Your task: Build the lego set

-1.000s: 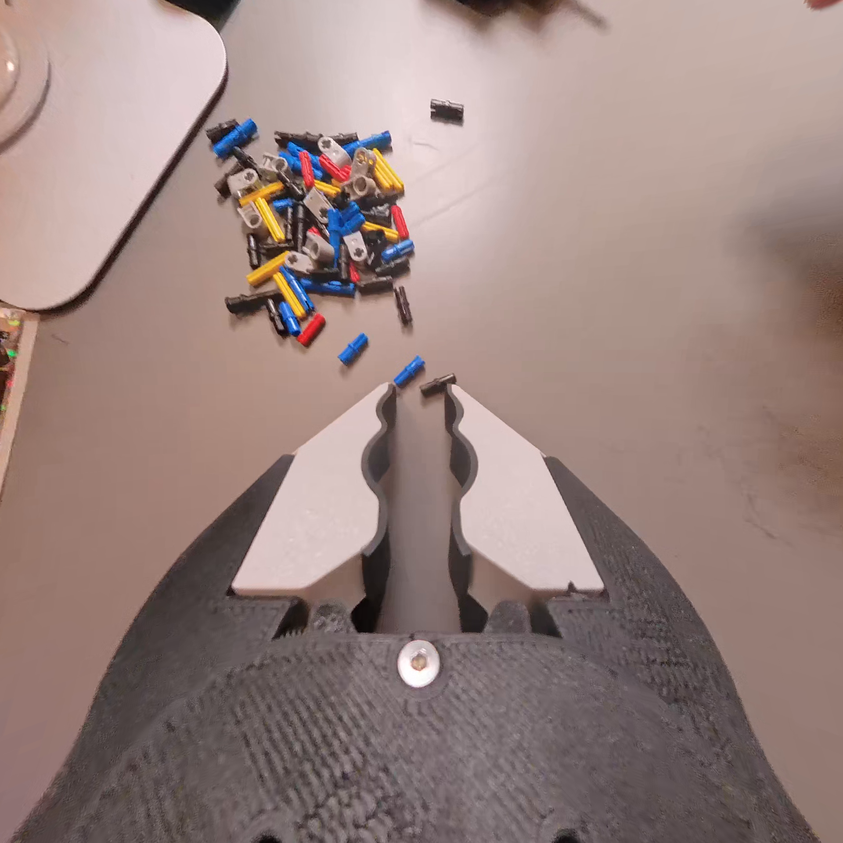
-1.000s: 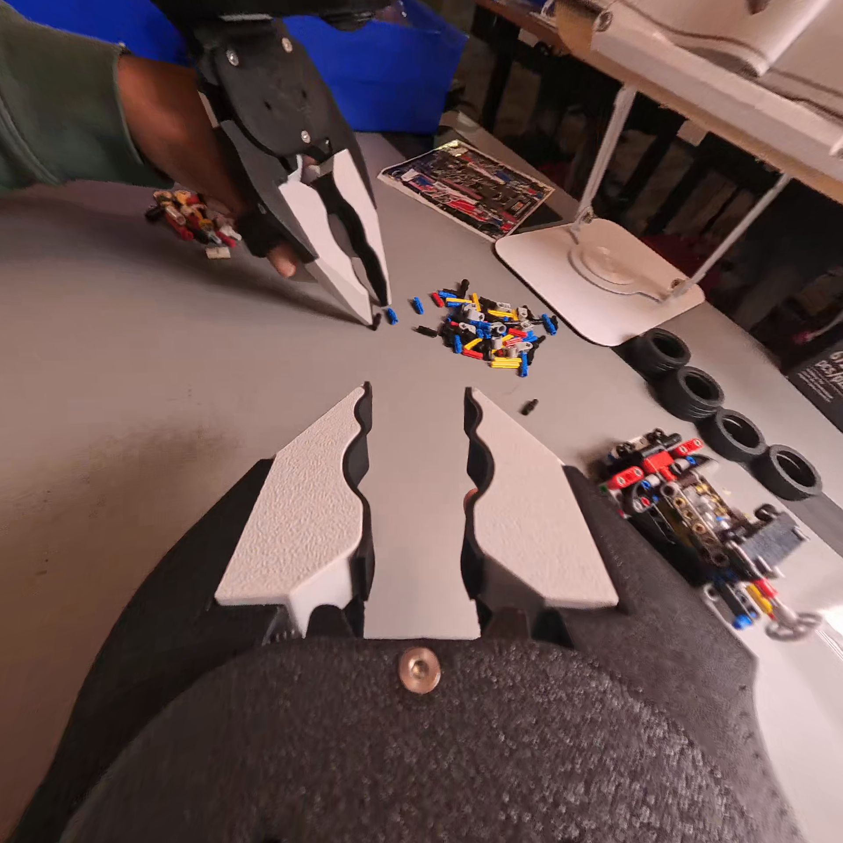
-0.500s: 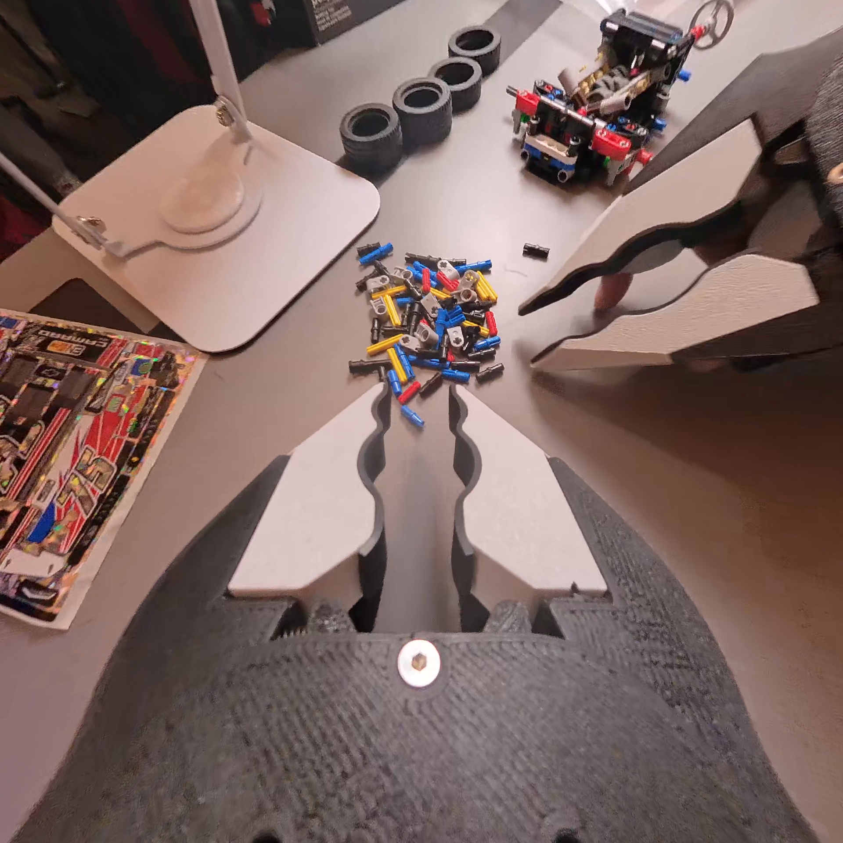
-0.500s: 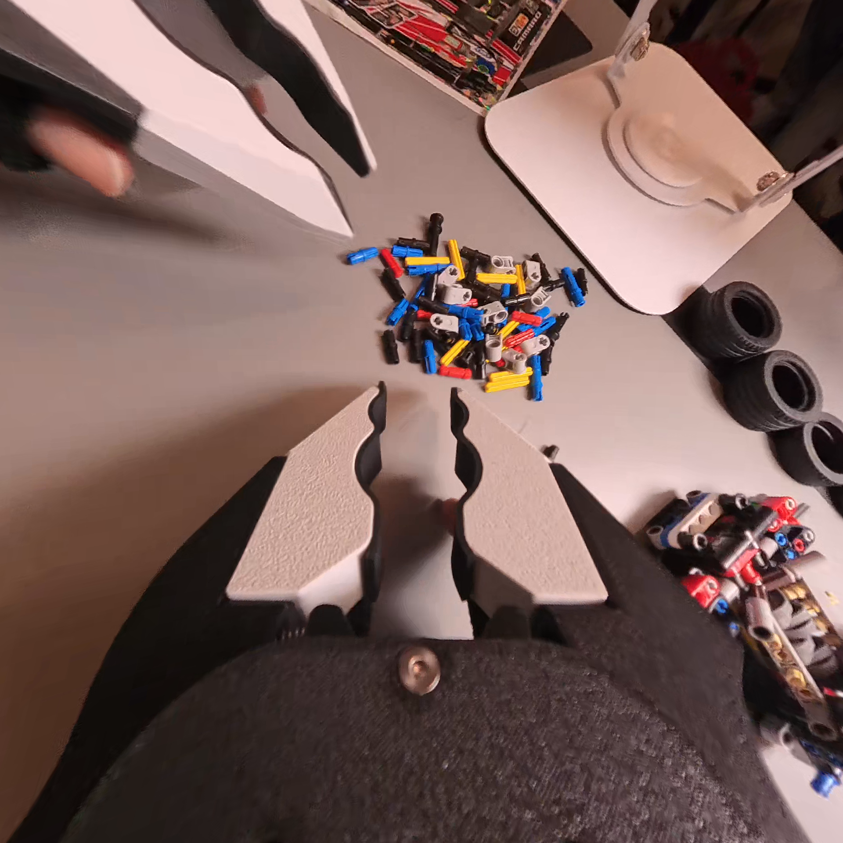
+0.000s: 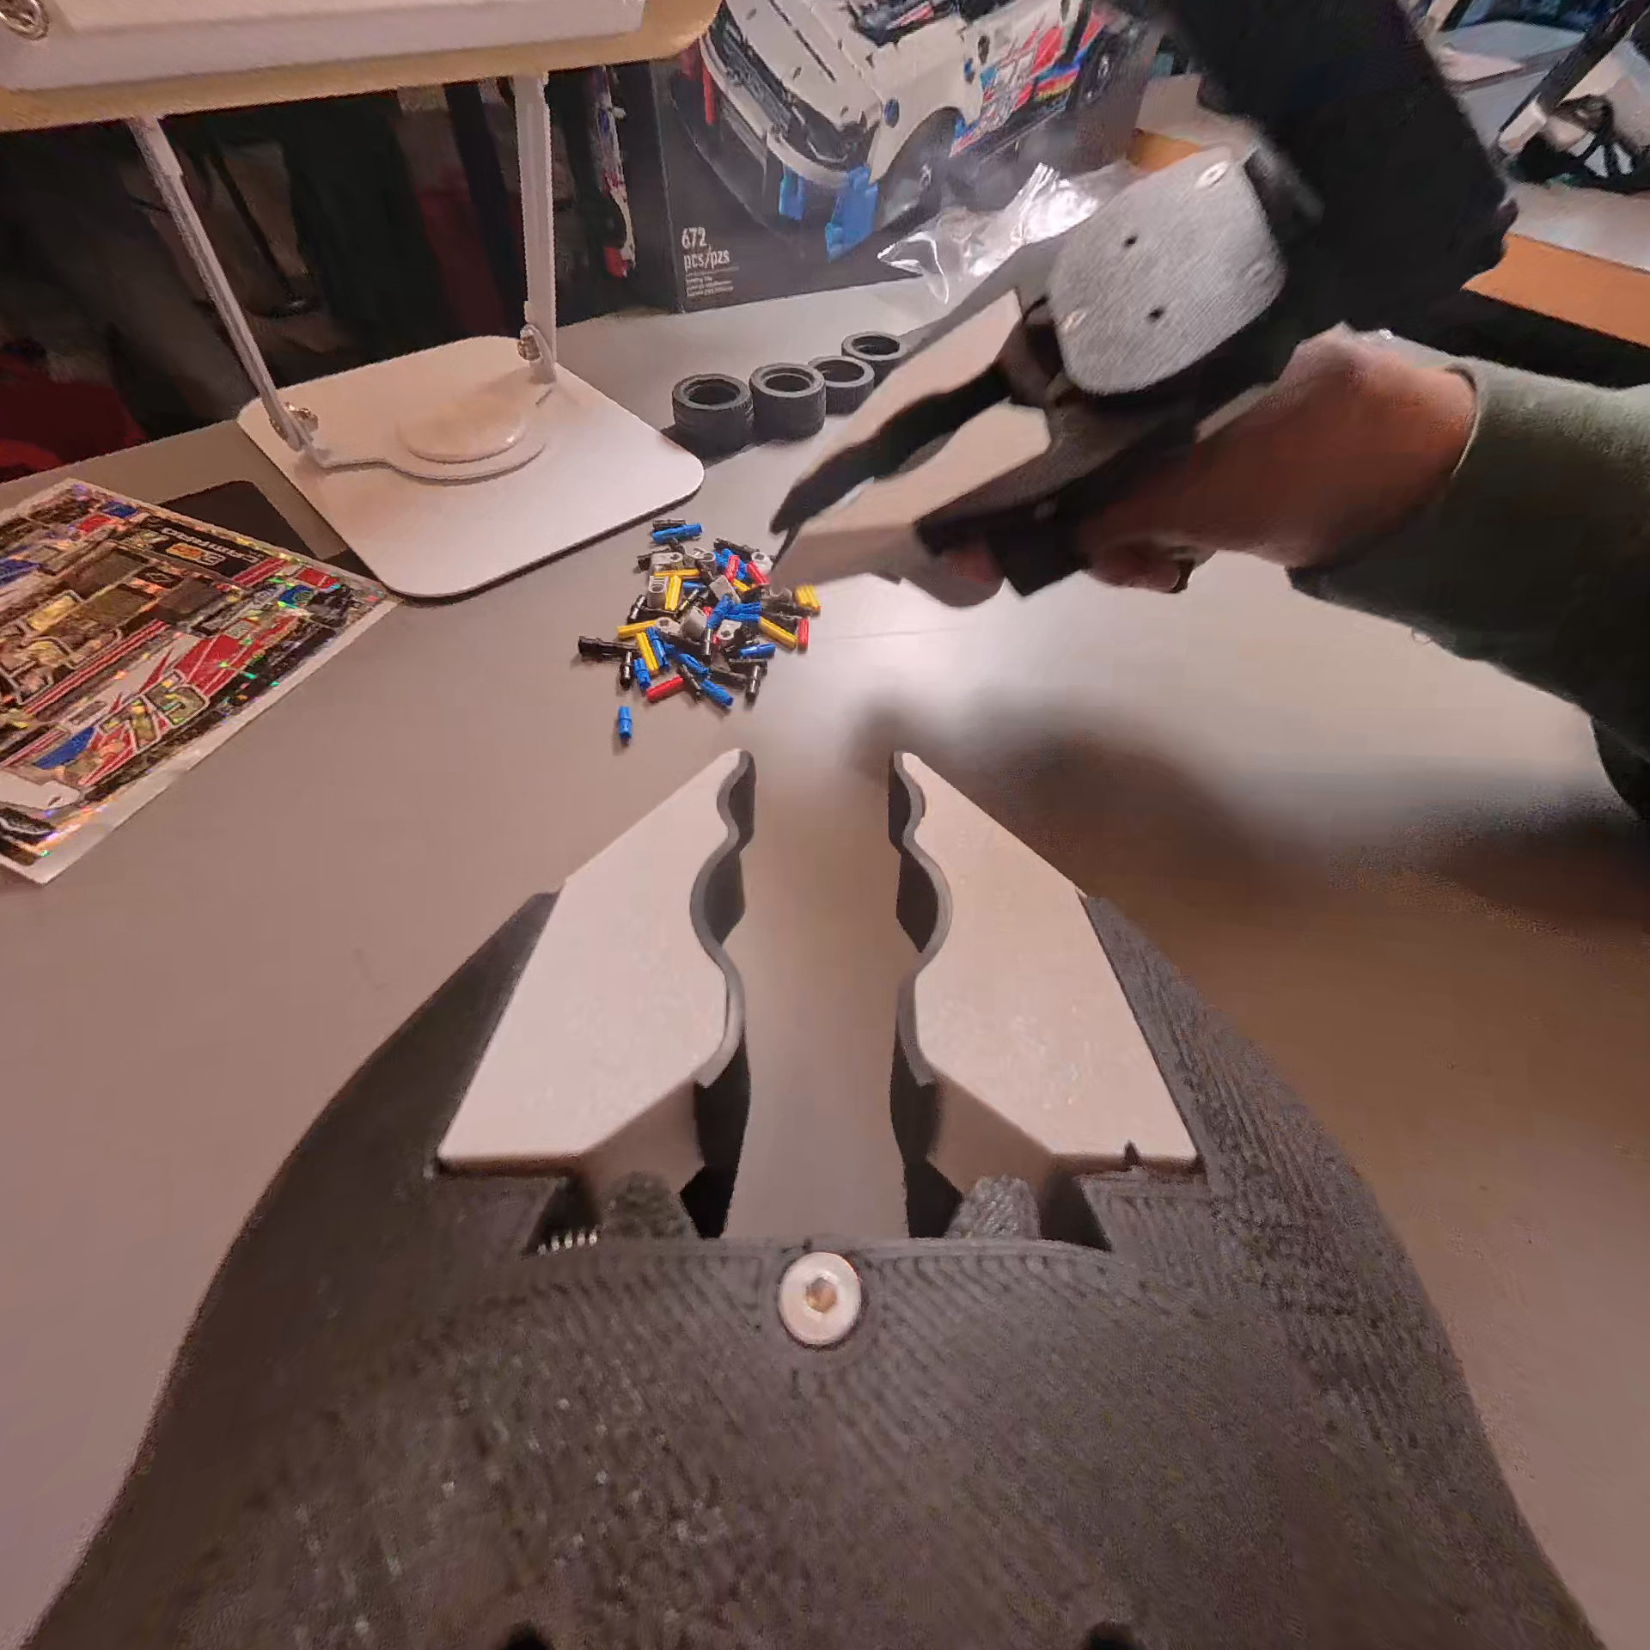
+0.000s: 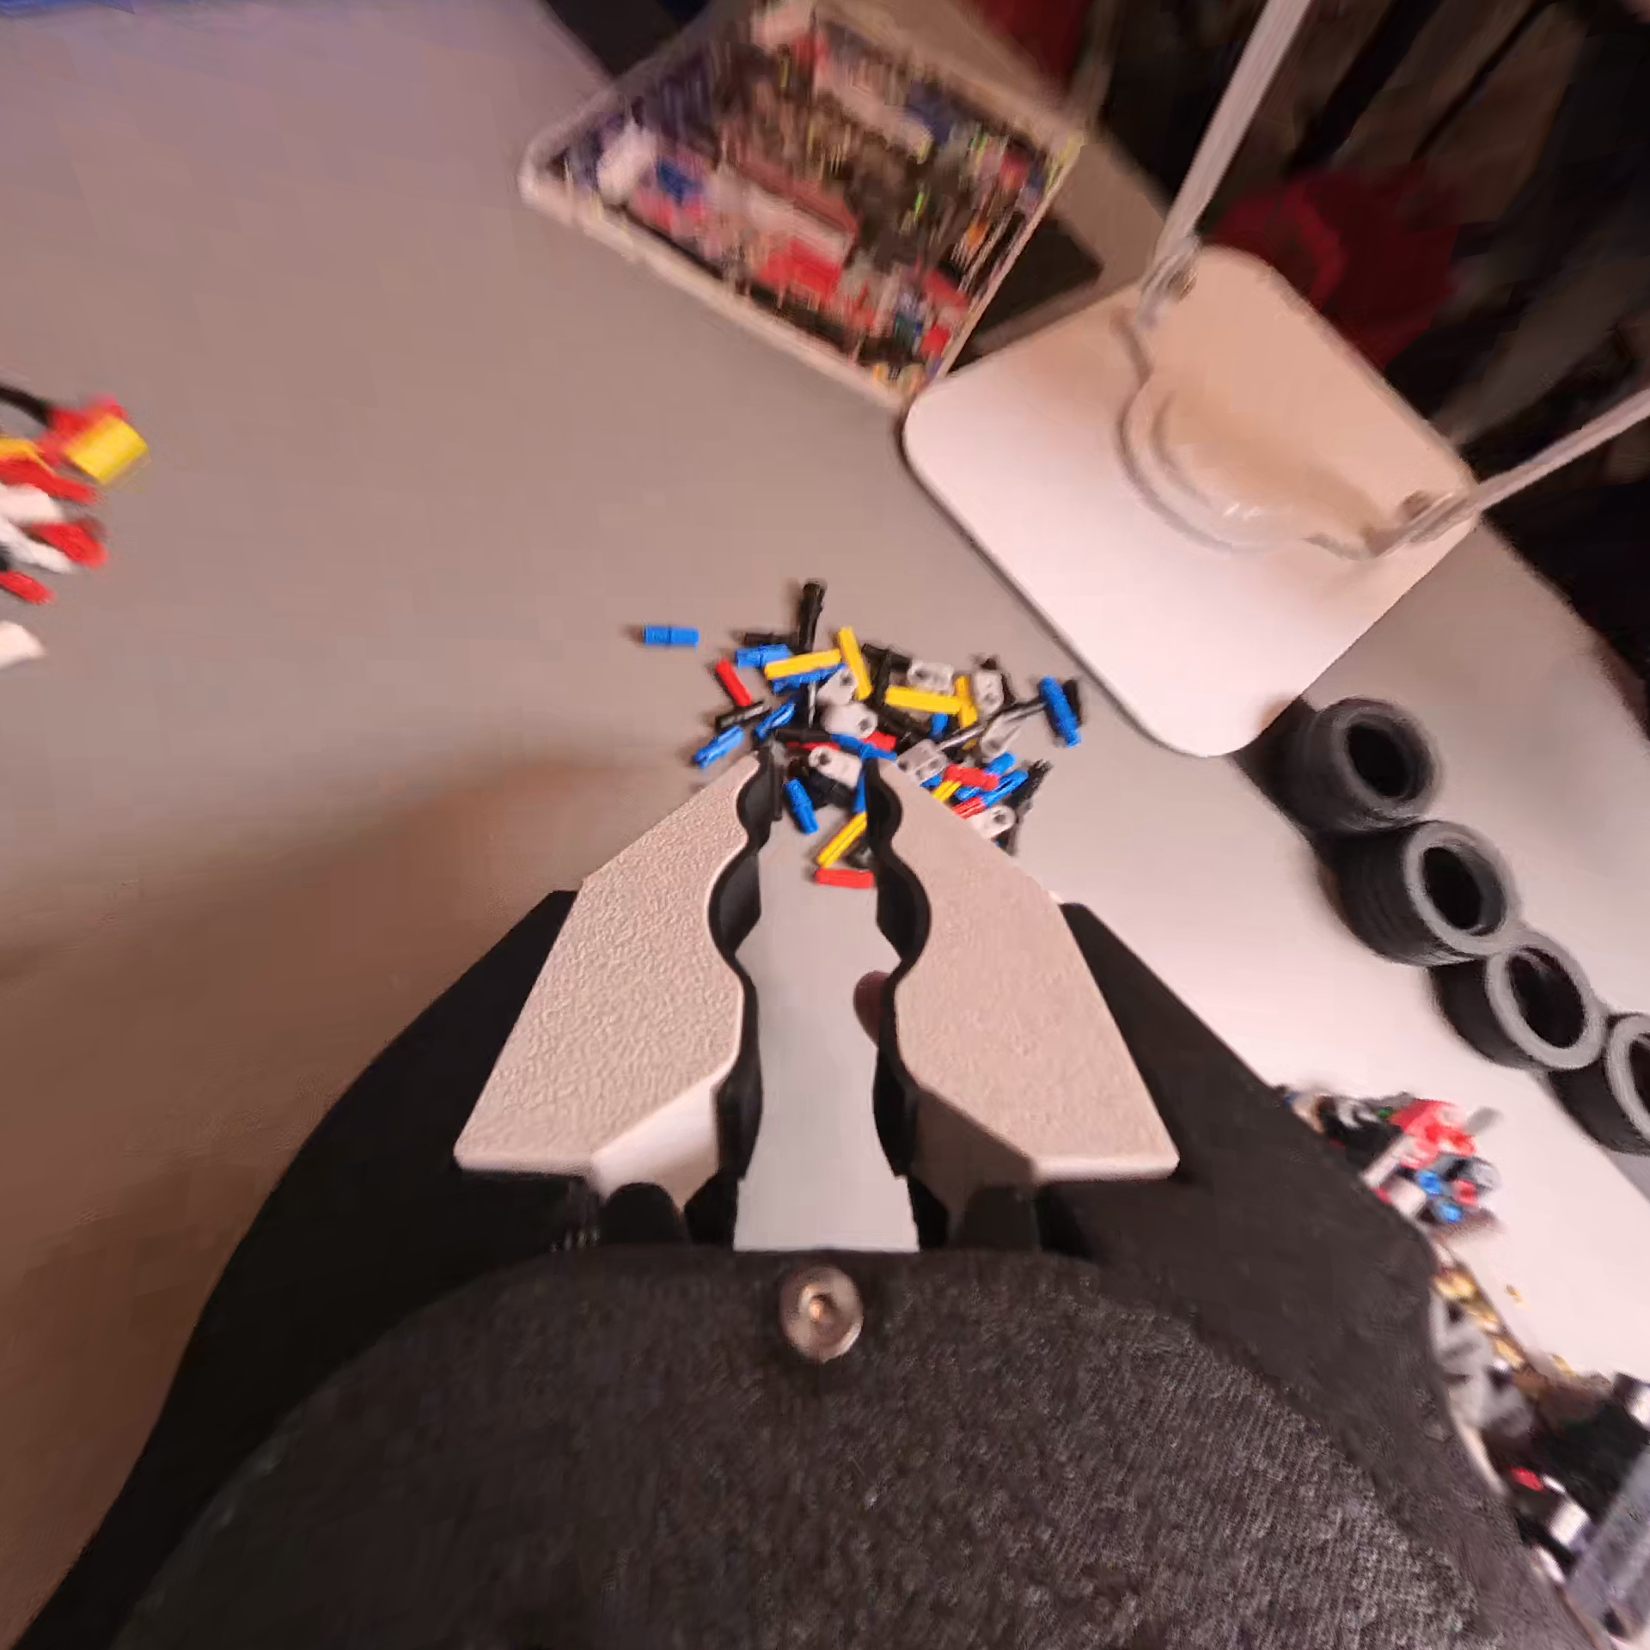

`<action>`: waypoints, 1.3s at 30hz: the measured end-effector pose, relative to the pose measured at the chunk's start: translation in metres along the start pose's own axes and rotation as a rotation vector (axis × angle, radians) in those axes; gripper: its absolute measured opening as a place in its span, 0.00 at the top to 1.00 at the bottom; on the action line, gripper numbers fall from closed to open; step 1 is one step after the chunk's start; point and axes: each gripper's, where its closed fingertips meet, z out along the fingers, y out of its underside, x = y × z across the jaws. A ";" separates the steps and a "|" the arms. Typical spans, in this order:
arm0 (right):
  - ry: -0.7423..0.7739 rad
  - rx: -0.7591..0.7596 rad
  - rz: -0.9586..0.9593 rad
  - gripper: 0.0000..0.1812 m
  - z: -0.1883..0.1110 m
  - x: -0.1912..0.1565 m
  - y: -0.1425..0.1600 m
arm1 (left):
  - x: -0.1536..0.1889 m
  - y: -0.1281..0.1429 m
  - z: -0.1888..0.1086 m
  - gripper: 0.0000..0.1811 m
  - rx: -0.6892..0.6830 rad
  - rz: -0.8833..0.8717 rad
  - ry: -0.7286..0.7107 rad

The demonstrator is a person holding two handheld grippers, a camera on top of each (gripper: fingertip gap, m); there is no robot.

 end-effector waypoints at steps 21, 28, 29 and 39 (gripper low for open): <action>0.322 0.463 0.069 0.99 -0.144 0.034 0.047 | -0.007 -0.020 -0.027 0.86 0.263 0.106 -0.078; 0.385 0.511 0.175 0.81 -0.161 0.054 0.047 | -0.007 -0.020 -0.027 0.86 0.274 0.148 -0.106; 0.387 0.521 0.183 0.79 -0.163 0.056 0.047 | -0.006 -0.021 -0.028 0.86 0.278 0.147 -0.104; 0.342 0.520 0.148 0.77 -0.151 0.043 0.047 | -0.012 -0.027 -0.034 0.86 0.323 0.128 -0.109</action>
